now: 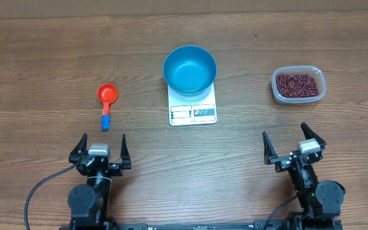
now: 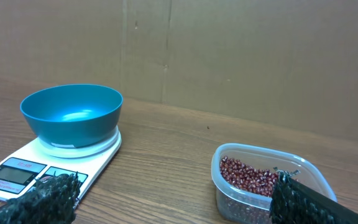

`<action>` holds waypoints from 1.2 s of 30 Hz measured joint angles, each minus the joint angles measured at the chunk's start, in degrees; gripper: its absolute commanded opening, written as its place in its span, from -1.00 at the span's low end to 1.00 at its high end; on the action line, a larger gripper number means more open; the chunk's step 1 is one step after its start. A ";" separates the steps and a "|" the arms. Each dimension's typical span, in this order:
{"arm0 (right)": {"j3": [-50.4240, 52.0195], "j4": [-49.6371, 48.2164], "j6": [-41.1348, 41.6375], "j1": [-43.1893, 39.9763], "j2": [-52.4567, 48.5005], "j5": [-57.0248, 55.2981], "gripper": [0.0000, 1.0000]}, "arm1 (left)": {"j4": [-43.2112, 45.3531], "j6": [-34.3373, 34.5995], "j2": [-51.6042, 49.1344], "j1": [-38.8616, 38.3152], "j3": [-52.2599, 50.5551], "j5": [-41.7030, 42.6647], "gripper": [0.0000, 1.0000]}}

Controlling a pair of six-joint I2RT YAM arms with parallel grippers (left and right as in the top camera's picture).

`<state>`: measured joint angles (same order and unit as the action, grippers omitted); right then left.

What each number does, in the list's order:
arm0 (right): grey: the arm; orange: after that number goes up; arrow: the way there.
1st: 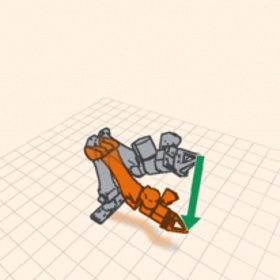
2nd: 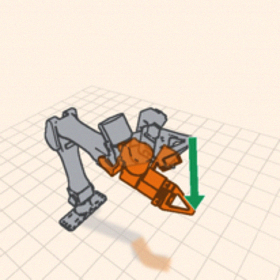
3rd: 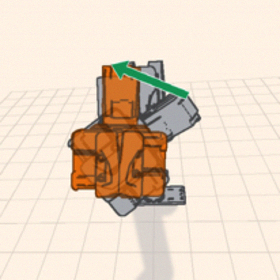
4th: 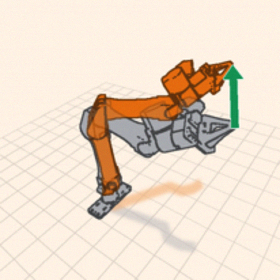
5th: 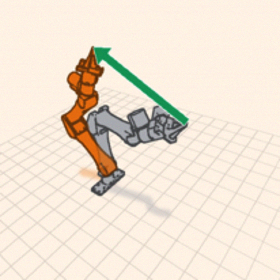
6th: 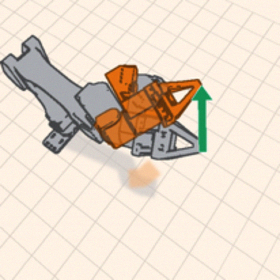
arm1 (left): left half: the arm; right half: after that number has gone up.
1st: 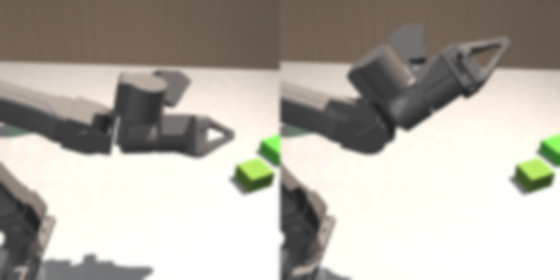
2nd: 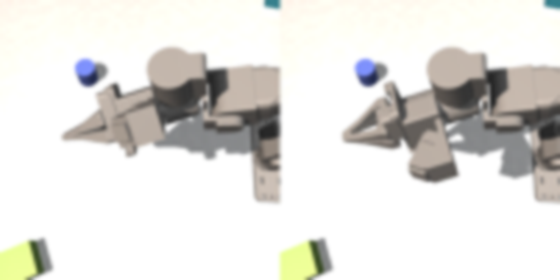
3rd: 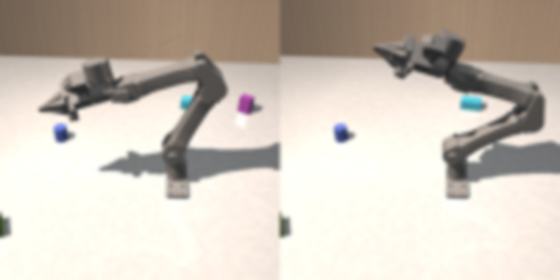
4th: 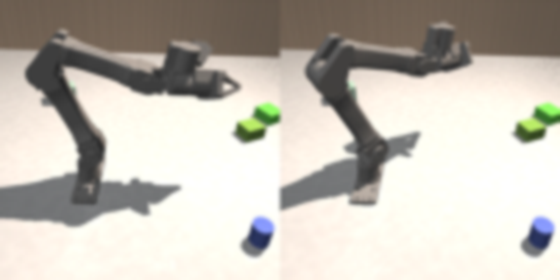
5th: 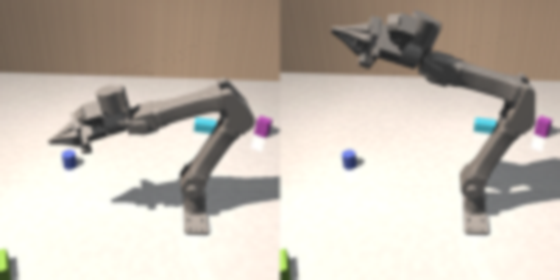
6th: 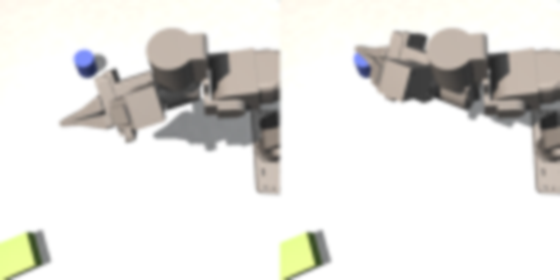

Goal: Scoop item into bowl and weigh 150g on scale

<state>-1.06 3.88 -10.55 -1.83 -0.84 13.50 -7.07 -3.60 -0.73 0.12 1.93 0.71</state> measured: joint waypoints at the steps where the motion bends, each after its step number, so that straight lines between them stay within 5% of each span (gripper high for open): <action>1: 0.00 0.02 0.00 0.00 0.00 0.00 1.00 | -0.72 0.00 0.00 0.00 0.39 0.09 1.00; 12: 0.00 0.00 0.00 0.00 0.00 0.00 1.00 | -5.70 -0.02 -1.11 -0.02 7.15 0.17 1.00; 22: 0.00 0.00 0.02 0.00 0.00 0.02 1.00 | -8.31 -0.02 -14.67 0.00 17.29 2.10 1.00; 36: 0.00 0.00 0.02 0.00 0.00 0.02 1.00 | -35.01 -0.02 -41.57 0.00 50.14 7.69 0.99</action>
<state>-1.06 3.88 -10.52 -1.83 -0.84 13.52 -42.09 -3.62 -42.30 0.12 52.07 8.40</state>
